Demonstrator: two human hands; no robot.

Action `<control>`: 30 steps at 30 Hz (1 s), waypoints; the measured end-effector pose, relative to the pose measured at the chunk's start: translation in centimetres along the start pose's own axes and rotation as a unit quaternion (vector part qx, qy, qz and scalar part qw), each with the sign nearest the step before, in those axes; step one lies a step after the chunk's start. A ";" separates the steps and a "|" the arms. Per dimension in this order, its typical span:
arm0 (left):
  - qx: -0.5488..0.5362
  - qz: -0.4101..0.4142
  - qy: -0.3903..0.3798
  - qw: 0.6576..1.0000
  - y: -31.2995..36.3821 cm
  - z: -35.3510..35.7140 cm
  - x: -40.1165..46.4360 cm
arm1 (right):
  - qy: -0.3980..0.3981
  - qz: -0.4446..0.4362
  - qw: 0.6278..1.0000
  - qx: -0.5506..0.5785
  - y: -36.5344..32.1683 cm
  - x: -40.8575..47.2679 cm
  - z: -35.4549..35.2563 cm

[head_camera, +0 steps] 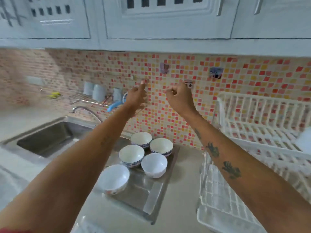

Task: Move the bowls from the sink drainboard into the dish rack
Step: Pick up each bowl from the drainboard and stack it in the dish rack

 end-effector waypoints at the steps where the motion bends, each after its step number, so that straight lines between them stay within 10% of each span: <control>1: -0.006 -0.024 0.005 1.000 -1.3 -2.5 -0.5 | -0.029 0.011 1.000 0.003 0.1 0.4 2.9; 12: -0.050 -0.275 0.019 0.960 -19.4 -17.6 -8.8 | -0.412 0.264 0.868 0.082 9.1 -5.7 30.4; 21: -0.068 -0.401 0.081 0.910 -34.4 -17.8 -13.1 | -0.430 0.405 0.805 0.057 17.3 -12.3 38.0; 30: -0.071 -0.333 0.149 0.928 -38.0 -14.9 -12.1 | -0.341 0.439 0.826 0.093 19.8 -13.6 39.9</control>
Point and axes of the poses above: each hand's wrist, its own x-axis towards the middle knuckle, its own z-axis out of the palm, y = z × x, the point moved 7 cm from there along x, towards the middle knuckle, and after that the axes turned 10 degrees about -y, right-handed, at the moved point
